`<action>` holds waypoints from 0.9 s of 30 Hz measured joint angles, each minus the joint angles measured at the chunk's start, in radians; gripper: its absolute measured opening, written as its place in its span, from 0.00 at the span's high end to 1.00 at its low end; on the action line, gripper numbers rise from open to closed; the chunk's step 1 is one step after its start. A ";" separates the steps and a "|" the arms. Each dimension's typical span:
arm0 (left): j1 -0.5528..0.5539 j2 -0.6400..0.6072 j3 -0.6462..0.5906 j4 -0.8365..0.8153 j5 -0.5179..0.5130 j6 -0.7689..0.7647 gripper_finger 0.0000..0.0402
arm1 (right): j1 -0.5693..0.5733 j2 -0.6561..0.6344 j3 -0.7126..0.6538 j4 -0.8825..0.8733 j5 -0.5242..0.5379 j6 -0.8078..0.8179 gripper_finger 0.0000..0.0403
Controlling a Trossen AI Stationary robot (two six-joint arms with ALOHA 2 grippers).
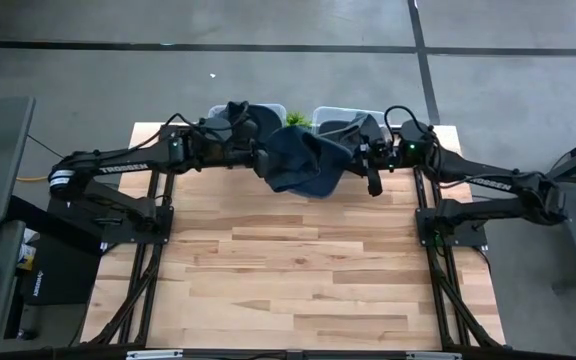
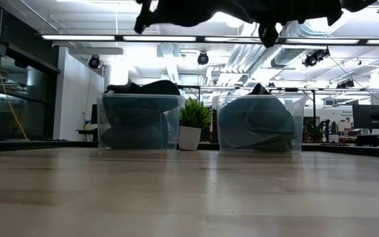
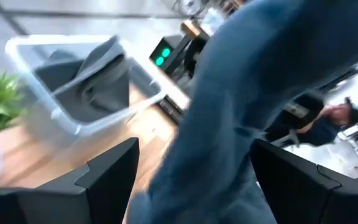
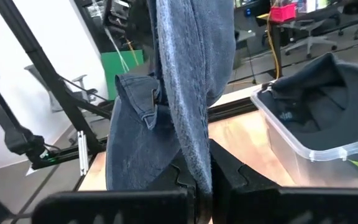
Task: Pick & Place hat
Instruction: Put the blue cap into the left transparent bin
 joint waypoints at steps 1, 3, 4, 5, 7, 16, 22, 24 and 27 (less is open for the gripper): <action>0.000 0.005 -0.002 -0.009 0.002 0.000 0.24 | 0.000 0.011 0.000 0.009 -0.008 0.001 0.99; 0.000 0.008 -0.006 -0.027 0.008 0.000 0.24 | 0.000 0.021 0.000 0.013 -0.010 0.001 0.99; 0.000 0.011 -0.006 -0.023 0.009 0.000 0.24 | 0.000 0.024 0.000 0.015 -0.010 0.000 0.99; 0.000 0.016 -0.003 -0.018 0.009 0.001 0.24 | 0.000 0.024 0.000 0.020 -0.006 -0.002 0.99; 0.000 0.024 -0.002 -0.024 0.012 0.000 0.24 | -0.002 0.024 0.000 0.033 -0.003 -0.004 0.99; 0.000 0.036 -0.005 -0.018 0.015 0.000 0.40 | 0.003 0.023 0.061 -0.044 -0.002 -0.045 0.99; 0.000 0.034 -0.004 -0.013 0.023 0.000 0.77 | 0.009 0.023 0.072 -0.073 0.000 -0.052 0.99; 0.000 0.034 -0.004 -0.010 0.023 0.000 0.93 | 0.009 0.023 0.072 -0.073 0.001 -0.053 0.99; 0.000 0.034 -0.004 -0.010 0.023 0.000 0.97 | 0.009 0.023 0.072 -0.078 0.001 -0.053 0.99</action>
